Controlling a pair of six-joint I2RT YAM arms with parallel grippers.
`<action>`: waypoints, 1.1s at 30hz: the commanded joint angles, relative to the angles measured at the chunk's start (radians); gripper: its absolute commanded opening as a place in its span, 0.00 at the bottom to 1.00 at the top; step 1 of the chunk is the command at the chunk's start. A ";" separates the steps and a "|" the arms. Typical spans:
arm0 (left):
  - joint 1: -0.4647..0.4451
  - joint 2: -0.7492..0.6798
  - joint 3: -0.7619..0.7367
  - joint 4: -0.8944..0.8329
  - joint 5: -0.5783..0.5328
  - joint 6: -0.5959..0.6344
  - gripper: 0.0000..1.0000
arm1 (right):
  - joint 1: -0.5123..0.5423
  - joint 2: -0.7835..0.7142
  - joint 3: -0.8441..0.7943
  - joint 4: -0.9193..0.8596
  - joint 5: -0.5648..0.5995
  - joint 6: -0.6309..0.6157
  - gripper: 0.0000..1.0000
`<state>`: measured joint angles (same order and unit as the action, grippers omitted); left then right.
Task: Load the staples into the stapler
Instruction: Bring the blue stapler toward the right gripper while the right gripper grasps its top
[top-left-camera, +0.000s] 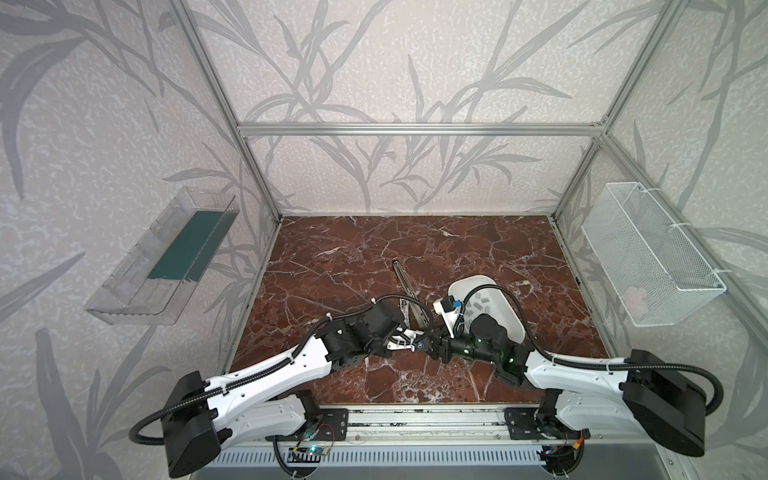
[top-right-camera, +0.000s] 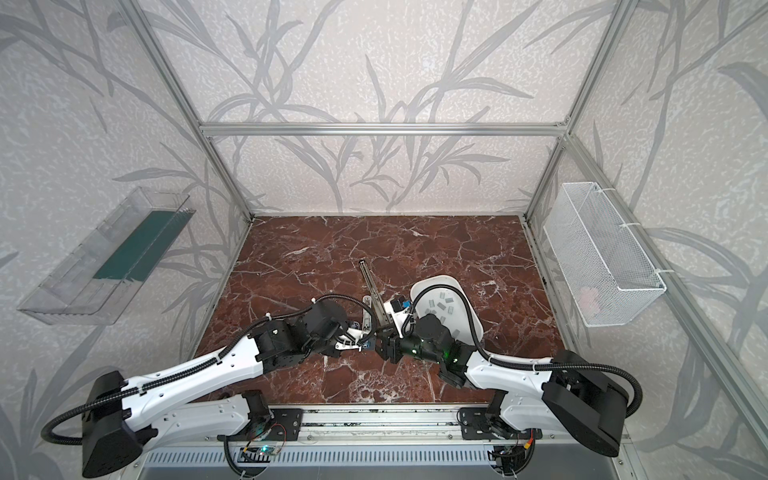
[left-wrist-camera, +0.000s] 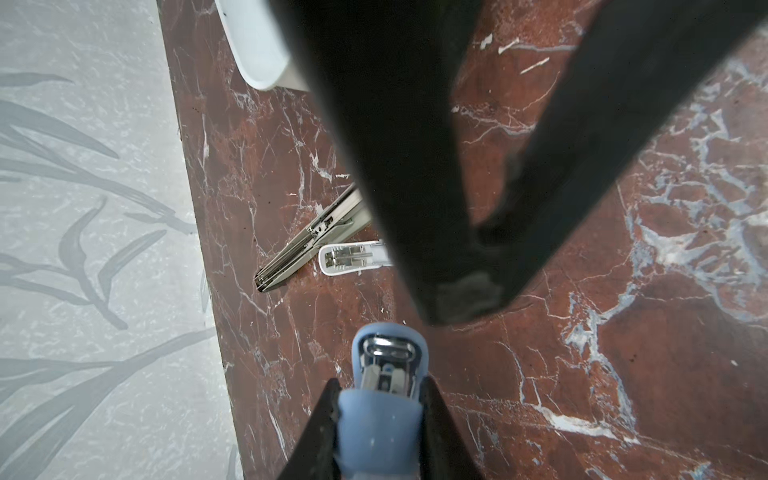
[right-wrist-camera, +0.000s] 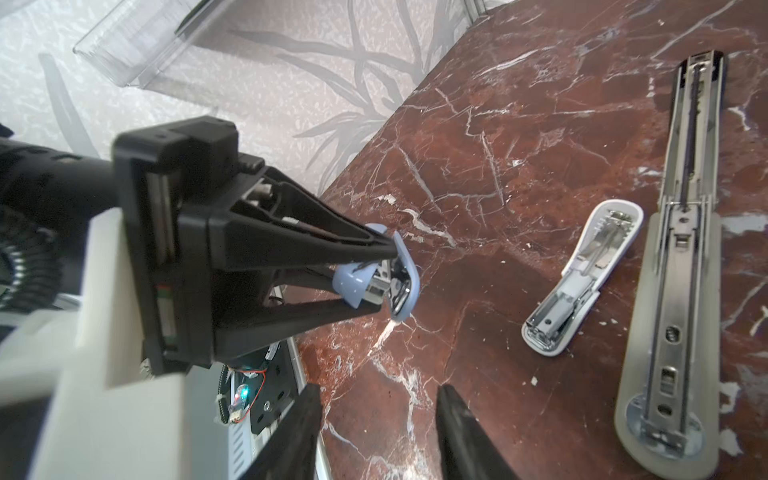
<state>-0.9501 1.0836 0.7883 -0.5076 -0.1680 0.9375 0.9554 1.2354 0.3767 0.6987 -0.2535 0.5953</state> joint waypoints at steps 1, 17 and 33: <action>-0.010 -0.045 0.033 -0.004 0.050 -0.014 0.00 | 0.003 0.007 -0.004 0.120 0.013 0.011 0.46; -0.051 -0.119 -0.016 0.032 0.166 0.008 0.00 | 0.002 -0.063 -0.042 0.137 0.017 0.034 0.40; -0.059 -0.150 -0.028 0.057 0.137 0.015 0.00 | 0.008 0.101 -0.004 0.250 -0.036 0.131 0.33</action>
<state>-1.0027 0.9478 0.7628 -0.4637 -0.0372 0.9356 0.9577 1.3155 0.3470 0.9024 -0.2764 0.7128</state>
